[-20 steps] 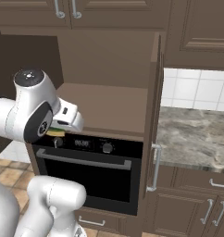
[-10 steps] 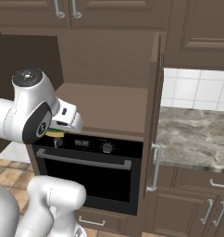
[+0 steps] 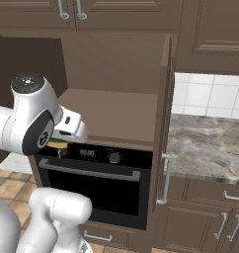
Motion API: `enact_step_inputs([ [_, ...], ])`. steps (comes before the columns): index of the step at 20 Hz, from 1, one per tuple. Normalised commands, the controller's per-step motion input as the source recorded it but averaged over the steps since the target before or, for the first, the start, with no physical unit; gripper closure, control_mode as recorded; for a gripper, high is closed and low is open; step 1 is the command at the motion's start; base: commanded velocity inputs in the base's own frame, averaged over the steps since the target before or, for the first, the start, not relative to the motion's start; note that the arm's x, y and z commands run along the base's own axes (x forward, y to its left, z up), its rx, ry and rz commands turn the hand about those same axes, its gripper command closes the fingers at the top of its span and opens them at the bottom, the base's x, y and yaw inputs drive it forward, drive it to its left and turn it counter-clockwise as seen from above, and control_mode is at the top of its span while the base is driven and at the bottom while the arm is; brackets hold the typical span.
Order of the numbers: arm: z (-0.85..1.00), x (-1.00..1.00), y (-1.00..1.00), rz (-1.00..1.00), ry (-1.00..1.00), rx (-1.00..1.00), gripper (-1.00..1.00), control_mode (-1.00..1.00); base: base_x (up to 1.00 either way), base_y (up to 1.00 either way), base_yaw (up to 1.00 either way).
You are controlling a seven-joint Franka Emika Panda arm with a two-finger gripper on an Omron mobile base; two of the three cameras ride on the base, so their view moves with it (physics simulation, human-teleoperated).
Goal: Open the cabinet. Pick the sponge and place it next to the sink. Then close the cabinet.
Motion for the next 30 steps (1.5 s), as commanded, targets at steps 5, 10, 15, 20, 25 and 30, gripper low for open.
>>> enact_step_inputs([
  [5,-0.12,-0.88,0.0,0.02,0.05,0.02,1.0,-1.0,0.0,0.0,0.0],
  [10,-0.06,-0.66,0.17,0.0,0.03,0.0,1.0,-1.0,0.0,0.0,0.0],
  [15,0.0,-0.02,0.33,-0.02,0.05,0.0,1.0,-1.0,0.0,0.0,0.0],
  [20,0.0,0.43,0.19,-0.01,0.07,0.0,1.0,-1.0,0.0,0.0,0.0],
  [25,0.0,0.22,-0.12,0.0,0.08,0.0,1.0,-1.0,0.0,0.0,0.0],
  [30,0.0,0.01,-0.14,0.0,0.01,0.0,1.0,-1.0,0.0,0.0,0.0],
])
